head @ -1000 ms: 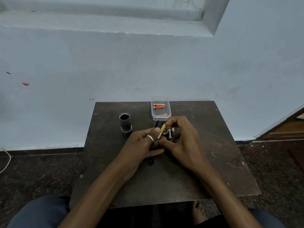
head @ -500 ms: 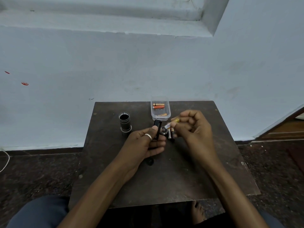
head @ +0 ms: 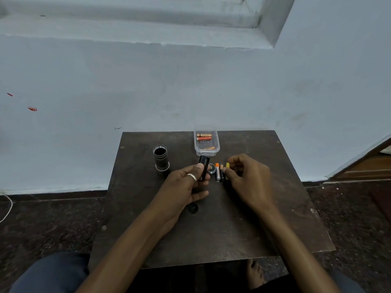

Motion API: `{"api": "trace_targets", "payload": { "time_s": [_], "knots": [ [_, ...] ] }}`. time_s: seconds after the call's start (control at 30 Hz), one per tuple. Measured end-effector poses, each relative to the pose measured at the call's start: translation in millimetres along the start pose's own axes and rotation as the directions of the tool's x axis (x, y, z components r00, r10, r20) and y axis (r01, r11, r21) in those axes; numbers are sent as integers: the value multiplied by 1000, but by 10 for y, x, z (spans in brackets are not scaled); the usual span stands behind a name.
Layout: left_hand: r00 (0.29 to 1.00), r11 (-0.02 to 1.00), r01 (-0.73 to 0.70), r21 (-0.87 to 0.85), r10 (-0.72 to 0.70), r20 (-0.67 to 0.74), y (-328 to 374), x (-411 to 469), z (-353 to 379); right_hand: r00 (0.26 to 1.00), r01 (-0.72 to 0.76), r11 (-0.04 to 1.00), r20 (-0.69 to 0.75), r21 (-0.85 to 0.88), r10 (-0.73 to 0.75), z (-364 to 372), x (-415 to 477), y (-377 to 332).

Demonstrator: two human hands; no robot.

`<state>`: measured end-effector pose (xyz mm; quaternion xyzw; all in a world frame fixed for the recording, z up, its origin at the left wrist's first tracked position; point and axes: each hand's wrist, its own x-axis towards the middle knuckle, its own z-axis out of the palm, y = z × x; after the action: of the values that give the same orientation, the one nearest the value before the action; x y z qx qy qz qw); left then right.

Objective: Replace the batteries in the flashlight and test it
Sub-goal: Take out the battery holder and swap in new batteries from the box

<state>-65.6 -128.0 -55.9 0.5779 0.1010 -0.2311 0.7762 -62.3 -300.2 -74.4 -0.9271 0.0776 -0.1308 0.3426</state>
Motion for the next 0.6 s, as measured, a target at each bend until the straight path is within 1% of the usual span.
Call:
{"api": "trace_targets", "payload": {
  "time_s": [0.13,0.2,0.27,0.33,0.37,0.43,0.5,0.6],
  "knots": [
    [1000,1000,-13,9,13,-9,-12,10,6,1000,6,1000,-6,11,-6,16,-2,-3],
    [1000,1000,-24,11,24,-14,-5,7,0,998,36,999,-46,33,-34,-10,21,-18],
    [999,999,-33,8,33,-21,1,1,-3,991,97,995,-94,26,-94,-66,88,-80],
    [999,999,-35,3,35,-33,-1,-11,-5,977,195,980,-80,-30,-197,-122,223,-188],
    [999,999,-34,1,34,-38,-6,-12,-6,967,251,965,-26,-76,-253,-137,323,-252],
    [999,1000,-28,-3,28,-42,-12,-12,-10,936,338,927,165,-163,-312,-125,575,-391],
    [999,1000,-21,-11,20,-39,-5,-14,-8,892,376,900,350,-222,-287,-67,842,-522],
    [999,1000,-8,-21,7,-37,5,-18,-4,826,411,850,530,-329,-194,37,1126,-657]
  ]
}}
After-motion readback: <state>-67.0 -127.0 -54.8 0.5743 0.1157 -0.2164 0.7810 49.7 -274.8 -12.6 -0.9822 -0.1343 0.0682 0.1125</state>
